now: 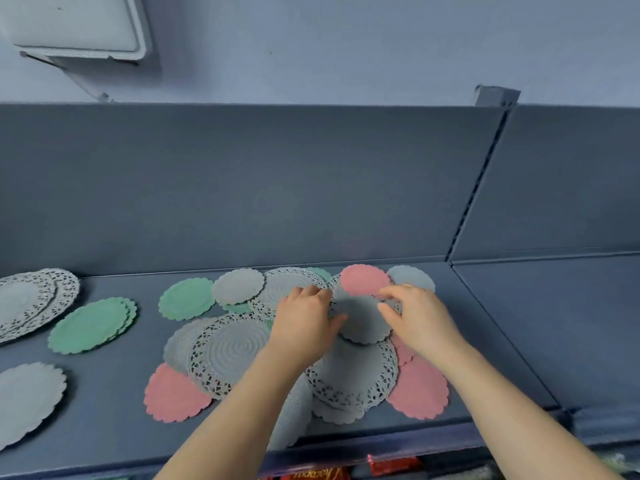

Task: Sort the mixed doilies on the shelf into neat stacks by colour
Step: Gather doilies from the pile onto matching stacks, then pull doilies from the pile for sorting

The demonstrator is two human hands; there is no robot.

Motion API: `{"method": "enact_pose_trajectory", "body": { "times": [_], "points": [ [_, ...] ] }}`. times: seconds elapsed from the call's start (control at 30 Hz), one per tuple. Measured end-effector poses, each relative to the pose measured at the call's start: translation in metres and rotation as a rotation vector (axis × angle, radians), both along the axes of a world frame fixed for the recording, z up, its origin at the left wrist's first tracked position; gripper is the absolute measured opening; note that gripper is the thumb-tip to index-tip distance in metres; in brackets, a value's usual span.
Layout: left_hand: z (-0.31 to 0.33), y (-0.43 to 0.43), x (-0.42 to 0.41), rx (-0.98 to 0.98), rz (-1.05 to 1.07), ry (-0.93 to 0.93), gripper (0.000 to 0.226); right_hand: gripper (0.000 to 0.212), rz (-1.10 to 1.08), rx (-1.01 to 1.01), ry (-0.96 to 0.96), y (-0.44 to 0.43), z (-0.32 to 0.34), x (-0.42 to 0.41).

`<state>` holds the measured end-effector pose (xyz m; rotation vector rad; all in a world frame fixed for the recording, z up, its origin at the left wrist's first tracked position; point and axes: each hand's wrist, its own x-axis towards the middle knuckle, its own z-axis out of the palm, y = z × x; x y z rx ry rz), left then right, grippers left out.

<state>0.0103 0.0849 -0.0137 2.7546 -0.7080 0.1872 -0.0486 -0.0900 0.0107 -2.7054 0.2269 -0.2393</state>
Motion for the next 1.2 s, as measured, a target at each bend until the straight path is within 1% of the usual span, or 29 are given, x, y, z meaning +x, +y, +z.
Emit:
{"method": "enact_pose_trajectory", "body": {
  "times": [0.13, 0.23, 0.33, 0.47, 0.53, 0.67, 0.8, 0.9, 0.97, 1.03, 1.1, 1.17, 1.2],
  "points": [
    [-0.008, -0.042, 0.025, -0.002, 0.034, 0.062, 0.041, 0.023, 0.000, 0.101, 0.037, -0.035, -0.011, 0.012],
    [-0.010, -0.061, 0.046, -0.021, 0.112, 0.144, 0.041, 0.024, -0.018, 0.151, 0.070, -0.054, -0.018, 0.030],
    [-0.013, -0.076, 0.063, -0.076, 0.179, 0.253, 0.039, 0.024, -0.024, 0.187, 0.086, -0.066, -0.019, 0.044],
    [-0.011, -0.088, 0.074, -0.183, 0.288, 0.322, 0.051, 0.025, -0.028, 0.222, 0.100, -0.079, -0.023, 0.053],
    [-0.009, -0.090, 0.077, -0.235, 0.293, 0.360, 0.050, 0.025, -0.026, 0.230, 0.108, -0.084, -0.025, 0.056],
    [-0.008, -0.087, 0.076, -0.304, 0.264, 0.327, 0.034, 0.026, 0.003, 0.242, 0.113, -0.091, -0.023, 0.062],
    [-0.004, -0.075, 0.074, -0.520, 0.356, 0.248, 0.025, 0.029, 0.035, 0.236, 0.126, -0.083, -0.024, 0.074],
    [-0.001, -0.067, 0.068, -0.543, 0.336, 0.214, 0.013, 0.029, 0.055, 0.138, 0.161, -0.070, -0.020, 0.084],
    [0.000, -0.063, 0.066, -0.550, 0.332, 0.177, 0.012, 0.031, 0.104, 0.116, 0.207, -0.063, -0.021, 0.093],
    [-0.001, -0.058, 0.064, -0.574, 0.338, 0.170, 0.011, 0.038, 0.152, 0.083, 0.229, -0.059, -0.026, 0.103],
    [-0.003, -0.053, 0.065, -0.606, 0.343, 0.183, 0.009, 0.048, 0.176, 0.137, 0.203, -0.057, -0.029, 0.110],
    [-0.004, -0.049, 0.065, -0.661, 0.319, 0.212, 0.011, 0.053, 0.214, 0.311, 0.134, -0.050, -0.027, 0.114],
    [-0.004, -0.047, 0.065, -0.694, 0.306, 0.227, 0.012, 0.052, 0.228, 0.386, 0.086, -0.047, -0.027, 0.116]
  ]
}}
